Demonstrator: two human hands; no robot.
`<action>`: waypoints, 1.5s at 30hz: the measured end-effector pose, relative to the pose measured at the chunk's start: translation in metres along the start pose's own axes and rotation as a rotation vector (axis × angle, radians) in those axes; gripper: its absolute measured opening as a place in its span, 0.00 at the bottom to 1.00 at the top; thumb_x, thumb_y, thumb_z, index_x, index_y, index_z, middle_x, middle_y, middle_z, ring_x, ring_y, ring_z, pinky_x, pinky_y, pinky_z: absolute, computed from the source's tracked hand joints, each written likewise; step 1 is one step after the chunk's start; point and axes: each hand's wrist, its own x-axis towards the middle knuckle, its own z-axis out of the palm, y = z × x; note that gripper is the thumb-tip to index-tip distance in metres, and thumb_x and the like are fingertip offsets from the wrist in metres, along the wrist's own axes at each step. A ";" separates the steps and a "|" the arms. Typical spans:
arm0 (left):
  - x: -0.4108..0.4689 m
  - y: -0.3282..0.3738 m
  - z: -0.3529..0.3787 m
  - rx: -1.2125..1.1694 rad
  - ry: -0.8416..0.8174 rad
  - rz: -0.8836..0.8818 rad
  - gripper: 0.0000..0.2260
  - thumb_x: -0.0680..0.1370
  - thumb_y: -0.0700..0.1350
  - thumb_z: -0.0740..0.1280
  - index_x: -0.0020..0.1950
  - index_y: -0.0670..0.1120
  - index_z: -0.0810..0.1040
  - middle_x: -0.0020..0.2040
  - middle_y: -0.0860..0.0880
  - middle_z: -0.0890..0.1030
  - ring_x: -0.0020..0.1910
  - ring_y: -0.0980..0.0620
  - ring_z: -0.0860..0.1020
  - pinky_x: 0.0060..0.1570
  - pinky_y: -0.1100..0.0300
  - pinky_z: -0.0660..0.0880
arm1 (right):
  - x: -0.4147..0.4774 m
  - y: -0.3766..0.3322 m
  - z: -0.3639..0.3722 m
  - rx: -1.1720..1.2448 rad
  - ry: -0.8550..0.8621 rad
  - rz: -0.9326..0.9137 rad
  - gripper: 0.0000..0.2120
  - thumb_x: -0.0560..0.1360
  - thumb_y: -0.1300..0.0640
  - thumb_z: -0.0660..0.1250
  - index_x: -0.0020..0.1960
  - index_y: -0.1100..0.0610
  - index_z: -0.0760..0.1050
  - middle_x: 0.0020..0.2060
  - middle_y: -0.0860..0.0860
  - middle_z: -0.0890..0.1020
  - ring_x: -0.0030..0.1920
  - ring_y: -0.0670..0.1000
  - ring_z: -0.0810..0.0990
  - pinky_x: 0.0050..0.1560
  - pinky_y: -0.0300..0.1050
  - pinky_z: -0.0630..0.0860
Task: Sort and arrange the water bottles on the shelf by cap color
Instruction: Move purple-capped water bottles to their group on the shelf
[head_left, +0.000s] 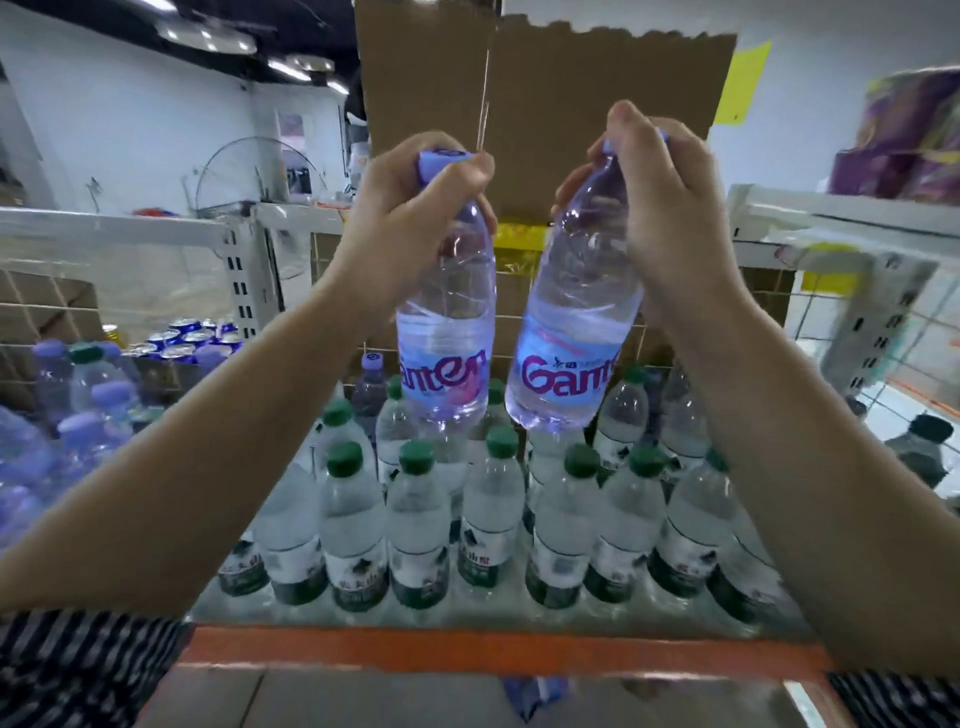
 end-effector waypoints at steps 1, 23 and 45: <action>-0.013 0.004 0.007 0.001 -0.005 0.006 0.08 0.76 0.49 0.67 0.36 0.53 0.76 0.33 0.46 0.80 0.33 0.48 0.79 0.33 0.60 0.74 | -0.012 -0.002 -0.005 0.009 -0.020 0.018 0.14 0.76 0.47 0.61 0.41 0.58 0.72 0.33 0.59 0.82 0.33 0.56 0.81 0.38 0.49 0.78; -0.304 0.031 -0.042 0.334 0.342 -0.285 0.16 0.77 0.49 0.66 0.39 0.36 0.74 0.34 0.36 0.75 0.34 0.40 0.74 0.37 0.47 0.70 | -0.252 0.008 0.090 0.122 -0.361 0.316 0.10 0.76 0.45 0.62 0.41 0.50 0.76 0.36 0.58 0.83 0.39 0.66 0.80 0.41 0.68 0.77; -0.440 0.040 -0.312 0.404 0.422 -0.482 0.13 0.77 0.49 0.67 0.36 0.43 0.72 0.30 0.47 0.73 0.30 0.56 0.71 0.33 0.64 0.67 | -0.361 0.008 0.375 0.028 -0.453 0.458 0.15 0.75 0.44 0.61 0.46 0.56 0.73 0.37 0.54 0.83 0.41 0.56 0.81 0.47 0.57 0.77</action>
